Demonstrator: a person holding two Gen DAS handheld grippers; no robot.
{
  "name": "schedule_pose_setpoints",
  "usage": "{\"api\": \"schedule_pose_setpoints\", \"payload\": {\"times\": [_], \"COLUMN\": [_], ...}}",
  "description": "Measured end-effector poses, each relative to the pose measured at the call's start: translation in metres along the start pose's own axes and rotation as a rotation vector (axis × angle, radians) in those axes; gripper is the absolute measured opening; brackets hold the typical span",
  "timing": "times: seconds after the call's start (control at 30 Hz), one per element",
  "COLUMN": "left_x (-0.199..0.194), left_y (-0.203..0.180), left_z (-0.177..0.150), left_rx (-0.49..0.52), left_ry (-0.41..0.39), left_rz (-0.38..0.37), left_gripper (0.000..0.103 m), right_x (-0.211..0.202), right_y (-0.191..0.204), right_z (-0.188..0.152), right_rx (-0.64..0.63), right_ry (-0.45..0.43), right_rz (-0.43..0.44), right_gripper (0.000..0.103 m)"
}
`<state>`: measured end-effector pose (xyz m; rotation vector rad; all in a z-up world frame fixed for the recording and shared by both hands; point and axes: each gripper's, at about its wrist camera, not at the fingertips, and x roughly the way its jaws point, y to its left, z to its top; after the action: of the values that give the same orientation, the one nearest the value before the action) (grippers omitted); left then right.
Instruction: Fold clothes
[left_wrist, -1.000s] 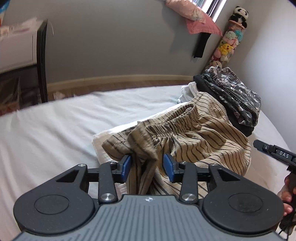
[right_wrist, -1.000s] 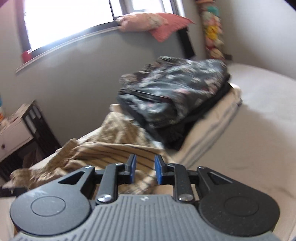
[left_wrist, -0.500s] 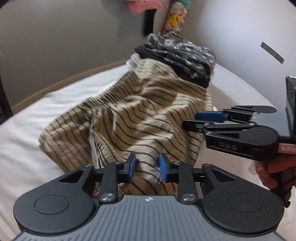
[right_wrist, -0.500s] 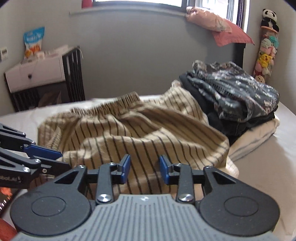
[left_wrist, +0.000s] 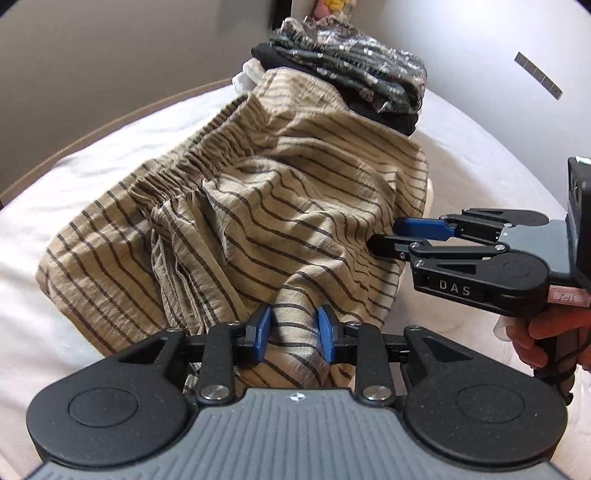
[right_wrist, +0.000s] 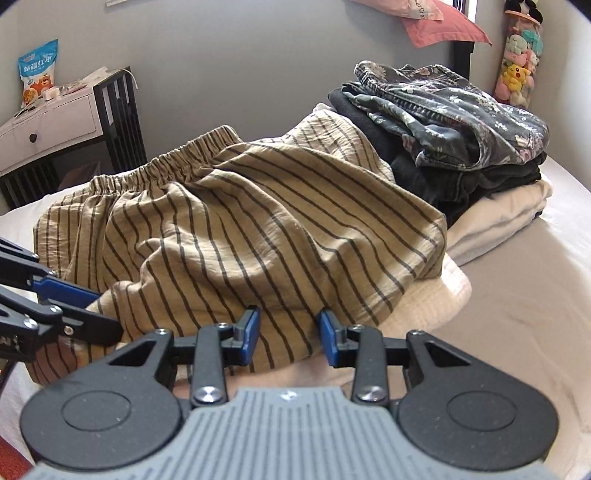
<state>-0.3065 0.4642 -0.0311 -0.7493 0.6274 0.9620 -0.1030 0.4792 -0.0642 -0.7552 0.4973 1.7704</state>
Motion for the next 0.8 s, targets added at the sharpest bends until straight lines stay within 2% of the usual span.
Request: {"api": "schedule_pose_setpoints", "payload": {"times": [0.13,0.27,0.4,0.47,0.53,0.63,0.8], "left_x": [-0.014,-0.032,-0.028,-0.018,-0.007,0.012,0.034], "left_y": [0.004,0.018,0.031,0.036,0.042,0.050,0.057], "left_z": [0.005,0.015,0.031,0.036,0.040,0.043,0.044], "left_rx": [-0.005,-0.009,0.013,0.018,0.015,0.009,0.011], "left_ry": [-0.026,-0.085,-0.101,-0.091,-0.073,-0.041,0.003], "left_rz": [-0.007,-0.004,0.026,0.030,0.022,0.037,0.066], "left_gripper": [0.036,0.037,0.037,0.037,0.037,0.032,0.022], "right_x": [-0.017,-0.032,-0.034,-0.033,-0.034,-0.031,-0.007], "right_y": [0.000,-0.002,0.002,0.005,0.011,0.027,0.037], "right_z": [0.005,0.013,0.021,0.025,0.027,0.028,0.018], "right_rx": [0.004,0.035,0.042,0.043,0.042,-0.019,-0.100], "right_ry": [-0.036,-0.076,-0.100,-0.111,-0.119,-0.107,-0.041], "right_rz": [0.002,0.010,0.014,0.019,0.063,0.107,0.058], "right_gripper": [0.039,0.039,0.039,0.039,0.039,0.039,0.039]}}
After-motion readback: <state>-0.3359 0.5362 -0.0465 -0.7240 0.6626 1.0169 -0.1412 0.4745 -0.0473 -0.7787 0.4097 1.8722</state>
